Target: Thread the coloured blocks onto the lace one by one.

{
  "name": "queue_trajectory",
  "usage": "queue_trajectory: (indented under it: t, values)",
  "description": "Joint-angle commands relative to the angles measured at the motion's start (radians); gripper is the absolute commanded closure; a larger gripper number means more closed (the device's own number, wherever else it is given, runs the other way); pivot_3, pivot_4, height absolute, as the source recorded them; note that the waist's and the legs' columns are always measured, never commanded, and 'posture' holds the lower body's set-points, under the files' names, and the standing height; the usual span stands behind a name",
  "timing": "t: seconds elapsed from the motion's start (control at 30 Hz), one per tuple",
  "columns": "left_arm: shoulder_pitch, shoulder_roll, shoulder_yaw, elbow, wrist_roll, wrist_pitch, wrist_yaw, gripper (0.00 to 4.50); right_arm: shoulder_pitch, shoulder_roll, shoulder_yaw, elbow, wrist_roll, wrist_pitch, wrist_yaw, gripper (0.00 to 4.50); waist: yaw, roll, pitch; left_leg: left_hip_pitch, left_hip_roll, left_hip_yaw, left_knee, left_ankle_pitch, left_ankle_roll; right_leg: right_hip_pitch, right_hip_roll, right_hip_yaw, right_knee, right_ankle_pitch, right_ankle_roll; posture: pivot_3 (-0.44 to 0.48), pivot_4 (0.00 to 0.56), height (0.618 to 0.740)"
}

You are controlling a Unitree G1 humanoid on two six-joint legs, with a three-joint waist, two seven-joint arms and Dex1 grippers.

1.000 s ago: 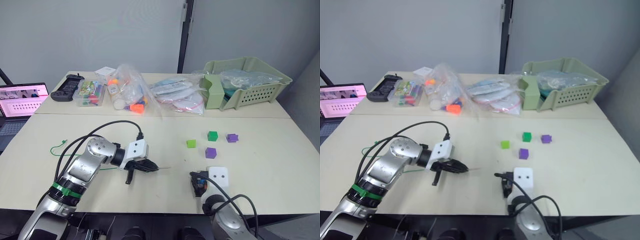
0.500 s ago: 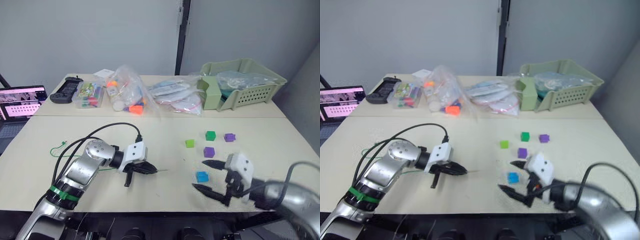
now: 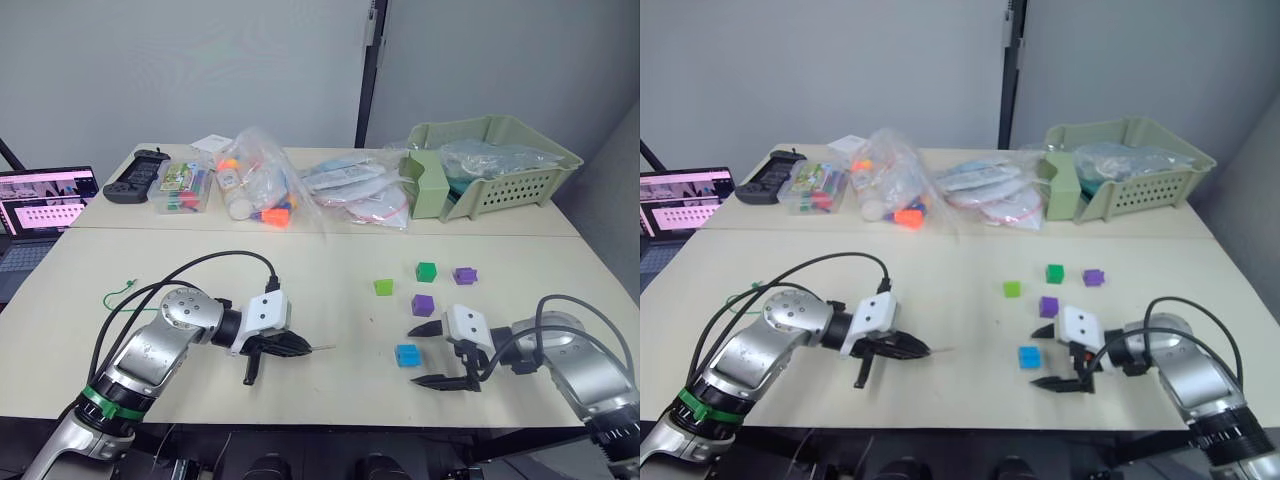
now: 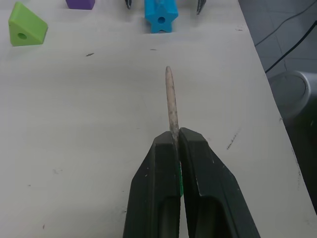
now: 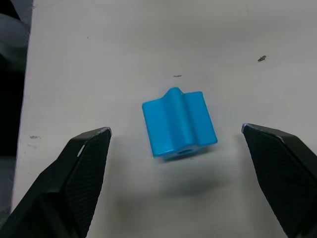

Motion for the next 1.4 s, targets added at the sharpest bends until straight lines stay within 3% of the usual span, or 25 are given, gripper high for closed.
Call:
queue_trajectory:
  t: [0.03,0.07,0.17,0.4,0.9,1.4]
  values:
    - [-0.006,0.014,0.017,-0.034,-0.014,0.005,0.007,4.50,-0.017,0.015,0.001,0.015,-0.008,-0.046,0.020,0.04,0.000,0.000,0.000,0.000,0.000,0.000,0.000,0.000,0.000,0.000,0.000,0.000,0.000,0.000,0.000,0.000,0.150,0.740]
    - [-0.007,0.016,0.016,-0.033,-0.012,0.006,0.007,4.50,-0.019,0.021,0.004,0.021,-0.012,-0.053,0.021,0.04,0.000,0.000,0.000,0.000,0.000,0.000,0.000,0.000,0.000,0.000,0.000,0.000,0.000,0.000,0.000,0.000,0.150,0.740]
    - [-0.018,0.009,0.003,-0.051,-0.016,0.024,0.009,4.50,-0.024,0.045,0.008,0.037,-0.019,-0.067,0.014,0.77,0.000,0.000,0.000,0.000,0.000,-0.001,0.000,0.000,0.000,0.000,0.000,0.000,0.000,0.000,0.000,0.000,0.150,0.740]
    - [-0.060,0.002,-0.020,-0.078,-0.025,0.075,0.004,4.50,-0.003,0.060,-0.006,0.037,-0.029,-0.078,0.001,3.09,0.001,0.000,0.000,0.000,-0.001,-0.001,0.000,0.000,0.000,0.000,0.000,0.000,0.000,0.000,0.000,0.000,0.150,0.740]
    - [-0.171,-0.047,-0.190,-0.038,0.084,0.068,0.006,4.50,-0.025,0.116,0.107,-0.214,-0.099,0.160,-0.128,3.13,0.001,0.000,0.000,-0.001,-0.003,-0.002,0.001,0.000,0.000,-0.001,0.000,0.000,0.001,0.000,0.000,0.000,0.150,0.740]
    - [-0.205,-0.088,-0.272,-0.021,0.201,0.078,0.036,4.50,-0.024,0.123,0.138,-0.230,-0.119,0.195,-0.138,3.13,0.001,0.000,0.000,-0.001,-0.003,-0.001,0.001,0.000,0.000,-0.001,0.000,0.000,0.001,0.000,0.000,0.000,0.150,0.740]
